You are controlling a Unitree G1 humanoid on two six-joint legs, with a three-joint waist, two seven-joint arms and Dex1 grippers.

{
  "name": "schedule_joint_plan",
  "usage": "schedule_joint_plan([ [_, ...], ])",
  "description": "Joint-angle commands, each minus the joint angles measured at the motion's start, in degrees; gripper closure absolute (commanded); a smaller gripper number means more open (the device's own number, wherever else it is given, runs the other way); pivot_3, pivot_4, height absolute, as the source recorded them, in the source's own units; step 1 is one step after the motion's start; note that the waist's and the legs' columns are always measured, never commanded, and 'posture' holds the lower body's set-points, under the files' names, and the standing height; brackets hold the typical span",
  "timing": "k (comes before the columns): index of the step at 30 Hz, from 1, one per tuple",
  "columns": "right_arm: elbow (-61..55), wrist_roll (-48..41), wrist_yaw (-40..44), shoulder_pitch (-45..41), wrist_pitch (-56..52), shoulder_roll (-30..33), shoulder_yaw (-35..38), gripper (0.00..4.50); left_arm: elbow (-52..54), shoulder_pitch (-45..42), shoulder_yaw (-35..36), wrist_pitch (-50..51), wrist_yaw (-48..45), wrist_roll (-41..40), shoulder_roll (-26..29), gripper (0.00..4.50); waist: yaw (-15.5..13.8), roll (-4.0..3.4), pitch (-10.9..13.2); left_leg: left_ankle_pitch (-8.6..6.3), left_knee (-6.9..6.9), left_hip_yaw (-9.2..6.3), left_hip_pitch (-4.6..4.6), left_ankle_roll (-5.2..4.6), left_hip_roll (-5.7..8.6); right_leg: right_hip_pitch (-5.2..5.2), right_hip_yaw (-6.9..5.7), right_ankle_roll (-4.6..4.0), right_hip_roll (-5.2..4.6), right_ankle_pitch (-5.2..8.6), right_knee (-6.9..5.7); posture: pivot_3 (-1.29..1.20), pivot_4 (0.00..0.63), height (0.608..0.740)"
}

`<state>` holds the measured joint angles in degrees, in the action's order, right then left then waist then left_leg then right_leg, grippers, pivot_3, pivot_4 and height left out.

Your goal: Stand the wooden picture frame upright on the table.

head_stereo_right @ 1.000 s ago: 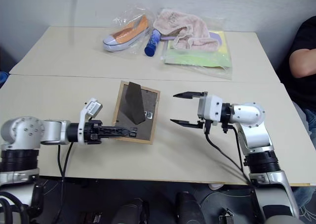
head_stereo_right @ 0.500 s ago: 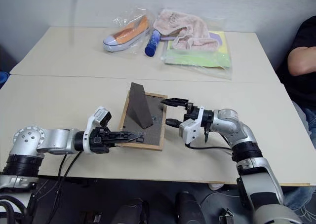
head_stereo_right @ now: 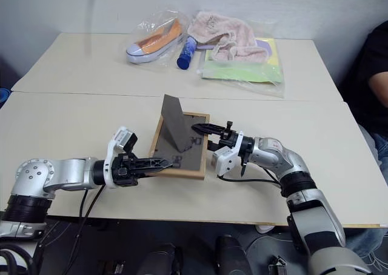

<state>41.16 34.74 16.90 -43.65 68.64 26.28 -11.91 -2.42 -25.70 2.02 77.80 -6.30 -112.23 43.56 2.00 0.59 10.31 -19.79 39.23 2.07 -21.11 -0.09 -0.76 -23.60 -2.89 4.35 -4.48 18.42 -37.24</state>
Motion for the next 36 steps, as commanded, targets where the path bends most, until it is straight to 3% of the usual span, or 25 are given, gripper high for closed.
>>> schedule_joint_plan([
  [1,-0.2,-4.4,-2.7,-2.2,0.3,1.2,1.0,3.22,4.7,2.1,6.4,-3.4,1.1,-0.8,4.1,1.27,0.2,-0.02,0.0,0.0,0.0,-0.01,0.0,0.0,-0.02,0.0,-0.01,0.0,0.01,0.0,0.02,0.0,0.15,0.74],
  [4,0.1,-8.0,-1.7,-2.3,0.3,2.0,0.3,3.22,4.7,5.1,12.8,-6.0,1.3,0.4,10.1,0.35,0.8,-0.03,0.0,0.01,-0.04,-0.01,0.01,0.03,-0.05,-0.01,0.0,-0.02,0.03,0.01,0.03,0.0,0.15,0.74],
  [5,0.1,-9.5,-1.0,-2.2,0.1,2.2,0.0,3.22,4.7,6.0,14.9,-6.9,0.9,1.2,11.6,0.31,0.9,-0.03,0.0,0.02,-0.05,-0.02,0.02,0.03,-0.04,0.0,0.0,-0.03,0.02,0.01,0.01,0.0,0.15,0.74],
  [7,0.5,-17.3,3.8,-1.3,-1.6,2.1,-1.6,3.22,7.1,8.6,20.0,-10.8,-4.4,10.6,12.8,0.31,1.2,-0.06,0.0,0.02,-0.05,-0.02,0.02,0.03,-0.06,0.0,0.0,-0.04,0.03,0.02,0.05,0.0,0.15,0.74],
  [10,-2.2,-28.8,12.4,0.7,-6.3,2.2,-3.4,3.22,9.2,12.7,21.7,-14.2,-11.7,23.7,16.1,0.31,1.1,-0.09,0.0,0.02,-0.08,-0.02,0.03,0.03,-0.05,0.04,-0.05,-0.04,0.04,0.02,0.28,0.0,0.15,0.74],
  [12,-19.6,-56.8,30.2,9.0,-36.5,2.5,-4.5,3.22,14.1,18.7,19.0,-34.9,-24.3,45.7,16.5,0.06,0.8,-0.11,0.0,0.02,-0.1,-0.02,0.01,0.03,-0.04,0.06,-0.05,-0.04,0.03,0.02,0.25,0.0,0.15,0.74],
  [14,-30.9,-71.5,38.8,13.6,-55.0,3.9,-4.3,3.22,17.1,23.3,16.1,-51.5,-35.1,60.8,15.5,0.0,0.2,-0.19,0.1,0.01,-0.17,-0.15,-0.01,0.03,-0.06,0.14,-0.11,-0.04,0.04,0.02,0.25,0.0,0.15,0.74],
  [19,-41.4,-83.8,40.2,17.1,-87.3,8.8,-2.7,3.22,18.8,26.5,12.2,-64.2,-42.9,72.2,9.9,0.0,-0.7,-0.31,0.2,-0.08,-0.13,-0.1,-0.05,-0.13,-0.03,0.11,-0.09,-0.04,-0.13,0.02,0.49,0.0,0.15,0.74],
  [23,-40.3,-82.2,37.8,16.5,-95.7,7.6,-1.1,3.22,19.5,26.9,11.5,-65.4,-44.2,75.2,7.2,0.0,-0.5,-0.3,0.2,-0.11,-0.18,-0.12,-0.05,-0.15,-0.05,0.07,-0.09,-0.06,-0.18,0.02,0.51,0.0,0.15,0.74],
  [30,-32.9,-68.2,44.9,16.8,-85.6,3.9,-3.9,3.22,16.9,25.2,12.1,-65.3,-45.9,77.9,5.2,0.0,-0.2,-0.27,0.1,-0.11,-0.23,-0.03,-0.01,-0.16,-0.05,0.02,-0.05,-0.05,-0.13,0.02,0.43,0.0,0.15,0.74],
  [36,-28.8,-67.4,43.4,15.3,-91.1,0.4,-1.1,3.22,17.4,26.7,14.4,-62.9,-49.8,77.4,7.4,0.0,0.2,-0.12,0.0,-0.1,-0.22,0.0,0.16,-0.15,-0.07,0.1,0.01,-0.05,-0.1,0.02,0.32,0.0,0.15,0.74],
])
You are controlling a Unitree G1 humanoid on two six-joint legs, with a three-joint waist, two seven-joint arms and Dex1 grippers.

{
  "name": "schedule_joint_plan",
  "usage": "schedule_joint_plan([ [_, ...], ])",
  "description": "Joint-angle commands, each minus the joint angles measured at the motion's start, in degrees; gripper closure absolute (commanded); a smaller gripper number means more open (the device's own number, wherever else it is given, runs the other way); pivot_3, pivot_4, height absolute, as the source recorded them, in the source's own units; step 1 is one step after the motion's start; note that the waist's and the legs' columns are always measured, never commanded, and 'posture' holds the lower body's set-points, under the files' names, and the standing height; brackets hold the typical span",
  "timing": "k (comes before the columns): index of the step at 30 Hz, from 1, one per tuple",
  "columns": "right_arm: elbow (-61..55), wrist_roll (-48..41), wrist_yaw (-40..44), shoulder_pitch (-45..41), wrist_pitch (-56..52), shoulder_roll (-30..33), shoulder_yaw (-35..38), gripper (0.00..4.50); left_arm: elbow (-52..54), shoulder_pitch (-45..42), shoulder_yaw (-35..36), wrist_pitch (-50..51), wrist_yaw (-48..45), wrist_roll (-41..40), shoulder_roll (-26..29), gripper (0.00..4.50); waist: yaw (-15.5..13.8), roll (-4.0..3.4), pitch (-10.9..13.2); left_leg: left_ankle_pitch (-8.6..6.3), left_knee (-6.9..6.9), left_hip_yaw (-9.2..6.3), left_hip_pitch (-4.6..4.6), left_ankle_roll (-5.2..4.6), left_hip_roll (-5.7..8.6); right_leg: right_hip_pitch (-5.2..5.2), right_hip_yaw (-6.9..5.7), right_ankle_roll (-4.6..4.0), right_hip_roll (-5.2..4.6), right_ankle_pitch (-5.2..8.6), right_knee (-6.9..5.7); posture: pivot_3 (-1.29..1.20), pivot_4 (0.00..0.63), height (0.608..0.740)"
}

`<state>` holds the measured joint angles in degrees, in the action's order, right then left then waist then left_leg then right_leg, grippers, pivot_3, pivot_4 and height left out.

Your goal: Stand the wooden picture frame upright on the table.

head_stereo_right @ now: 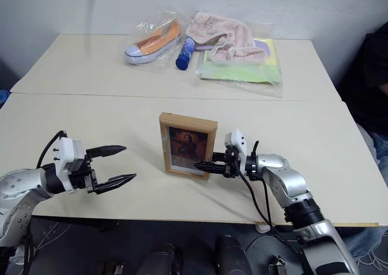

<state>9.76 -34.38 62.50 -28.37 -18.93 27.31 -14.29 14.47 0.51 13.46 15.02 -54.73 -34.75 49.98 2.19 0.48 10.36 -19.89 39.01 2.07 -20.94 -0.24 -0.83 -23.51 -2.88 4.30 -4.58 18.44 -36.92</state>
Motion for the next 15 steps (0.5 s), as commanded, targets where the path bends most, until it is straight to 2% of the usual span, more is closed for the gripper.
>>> schedule_joint_plan([
  [1,2.2,1.9,-1.2,0.1,-2.4,-0.9,1.8,2.87,0.2,0.9,3.6,-0.1,-1.9,0.0,1.2,0.0,0.1,0.0,0.0,0.0,-0.01,-0.01,0.05,0.01,-0.01,0.03,0.0,-0.01,0.0,0.0,-0.01,0.0,0.15,0.74],
  [2,2.4,2.8,-2.1,-0.1,-1.5,-1.5,2.5,2.49,-0.1,1.2,4.1,-0.1,-2.4,0.3,1.4,0.0,0.0,0.0,0.0,0.0,-0.01,-0.01,0.05,0.01,-0.01,0.04,0.01,-0.01,-0.01,0.01,-0.01,0.0,0.15,0.74],
  [3,2.0,2.3,-1.7,-0.3,-3.3,-1.4,3.0,2.31,-0.5,1.4,4.6,-0.1,-2.7,0.6,1.5,0.0,-0.1,-0.02,0.0,0.0,-0.01,-0.01,0.04,0.01,-0.01,0.03,0.0,-0.02,-0.01,0.01,0.0,0.0,0.15,0.74],
  [7,0.6,2.0,-0.1,-0.6,-5.2,-1.3,3.9,0.82,-1.5,1.9,5.4,-0.5,-3.7,1.7,1.4,0.0,-0.4,-0.07,0.0,-0.01,-0.02,-0.01,-0.21,0.0,0.01,-0.16,-0.03,-0.02,-0.04,0.01,0.06,0.0,0.15,0.74],
  [9,0.0,3.4,0.3,-0.2,-2.8,-1.2,4.4,0.1,-1.8,2.0,5.5,-0.9,-3.6,2.5,0.9,0.0,-0.5,-0.07,0.0,-0.02,-0.03,-0.01,-0.24,-0.01,0.01,-0.16,-0.04,-0.01,-0.03,0.01,0.06,0.0,0.15,0.74],
  [12,-1.5,5.3,1.6,0.6,-0.1,-0.2,4.9,0.04,-2.6,2.7,6.0,-1.5,-3.5,3.3,0.4,0.0,-0.5,-0.07,0.0,-0.03,-0.02,-0.01,-0.24,-0.03,0.01,-0.15,-0.04,-0.01,-0.04,0.01,0.09,0.0,0.15,0.74],
  [15,-4.9,6.6,5.7,3.9,3.2,4.4,6.3,0.04,-5.6,5.5,7.6,-4.9,-3.6,6.2,-0.2,0.0,-0.6,-0.08,0.0,-0.05,-0.03,-0.01,-0.24,-0.05,0.01,-0.15,-0.05,-0.01,-0.03,0.01,0.09,0.0,0.15,0.74],
])
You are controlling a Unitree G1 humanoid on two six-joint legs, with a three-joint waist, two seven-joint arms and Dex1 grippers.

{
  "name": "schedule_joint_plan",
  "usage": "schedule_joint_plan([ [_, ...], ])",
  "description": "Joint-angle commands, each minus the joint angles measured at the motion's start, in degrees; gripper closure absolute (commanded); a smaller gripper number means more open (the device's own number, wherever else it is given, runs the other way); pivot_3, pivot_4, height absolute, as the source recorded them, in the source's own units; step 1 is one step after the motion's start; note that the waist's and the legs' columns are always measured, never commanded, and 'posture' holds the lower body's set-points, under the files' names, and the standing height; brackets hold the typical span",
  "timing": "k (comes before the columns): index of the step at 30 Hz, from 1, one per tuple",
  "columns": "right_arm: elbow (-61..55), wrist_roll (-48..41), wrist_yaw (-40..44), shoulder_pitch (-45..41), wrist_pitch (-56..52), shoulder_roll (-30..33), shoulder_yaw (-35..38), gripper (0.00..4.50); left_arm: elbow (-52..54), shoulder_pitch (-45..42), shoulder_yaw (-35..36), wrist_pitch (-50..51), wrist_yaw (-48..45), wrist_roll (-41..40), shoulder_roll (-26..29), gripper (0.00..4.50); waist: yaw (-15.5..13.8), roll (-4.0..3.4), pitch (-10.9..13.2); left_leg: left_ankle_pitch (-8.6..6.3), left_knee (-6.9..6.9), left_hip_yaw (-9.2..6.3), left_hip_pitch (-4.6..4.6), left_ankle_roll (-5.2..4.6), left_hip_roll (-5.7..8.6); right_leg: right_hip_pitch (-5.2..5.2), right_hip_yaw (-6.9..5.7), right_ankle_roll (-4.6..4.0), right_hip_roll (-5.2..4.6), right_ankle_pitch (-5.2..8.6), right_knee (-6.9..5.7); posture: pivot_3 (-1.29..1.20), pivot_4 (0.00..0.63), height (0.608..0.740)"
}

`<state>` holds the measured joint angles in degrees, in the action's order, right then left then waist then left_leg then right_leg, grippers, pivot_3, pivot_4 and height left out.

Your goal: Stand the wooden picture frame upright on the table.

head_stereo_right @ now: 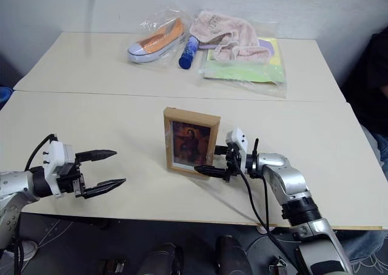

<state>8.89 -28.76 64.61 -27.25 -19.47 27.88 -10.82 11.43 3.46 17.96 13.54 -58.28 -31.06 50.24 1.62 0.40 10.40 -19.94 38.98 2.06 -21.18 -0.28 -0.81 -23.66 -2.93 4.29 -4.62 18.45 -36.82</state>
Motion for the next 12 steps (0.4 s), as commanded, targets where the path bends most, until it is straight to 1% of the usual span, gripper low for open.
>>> schedule_joint_plan([
  [1,-5.1,0.5,4.8,4.1,5.1,5.1,4.2,0.04,-3.7,3.5,3.7,-4.9,-0.4,3.2,-0.7,0.0,-0.1,0.0,0.0,-0.02,-0.01,0.0,0.0,-0.02,0.0,0.0,-0.01,0.0,0.0,0.0,0.01,0.0,0.15,0.74],
  [4,-6.3,0.7,5.9,7.9,12.0,7.8,9.3,0.04,-5.1,6.0,5.0,-8.7,0.3,6.3,-1.0,0.0,-0.1,0.0,0.0,-0.08,-0.02,0.01,-0.02,-0.1,0.01,0.05,-0.02,0.02,-0.01,-0.01,0.06,0.0,0.15,0.74],
  [6,-5.6,2.4,7.8,11.0,21.6,9.6,13.4,0.04,-6.6,7.9,5.9,-10.2,0.3,7.6,-1.0,0.0,-0.1,0.01,0.0,-0.1,0.01,0.03,0.01,-0.13,0.02,0.09,-0.02,0.04,-0.01,-0.02,0.2,0.0,0.15,0.74],
  [8,-3.6,4.9,10.4,13.6,31.6,11.2,15.6,0.04,-7.3,9.2,6.9,-10.9,0.3,8.1,-1.3,0.0,-0.1,0.0,0.0,-0.11,0.0,0.03,0.08,-0.12,0.02,0.15,-0.02,0.04,-0.01,-0.02,0.22,0.0,0.15,0.74],
  [10,-1.0,7.4,10.7,15.3,39.0,12.3,17.1,0.04,-7.2,9.9,7.4,-11.3,0.7,8.1,-1.7,0.0,-0.1,0.0,0.0,-0.11,-0.03,0.03,0.1,-0.12,0.01,0.15,-0.02,0.04,0.01,-0.02,0.24,0.0,0.15,0.74],
  [11,0.5,8.4,11.0,15.8,42.3,12.5,17.3,0.04,-7.0,10.1,7.5,-11.6,1.1,8.5,-2.0,0.0,-0.1,0.0,0.0,-0.11,-0.03,0.03,0.1,-0.12,0.0,0.16,-0.02,0.04,0.01,-0.02,0.24,0.0,0.15,0.74],
  [12,1.4,8.5,10.9,16.4,43.2,12.5,17.5,0.04,-6.3,10.7,7.6,-11.2,1.4,8.3,-2.3,0.0,-0.1,0.0,0.0,-0.11,-0.03,0.04,0.11,-0.12,0.01,0.17,-0.02,0.04,0.0,-0.02,0.24,0.0,0.15,0.74],
])
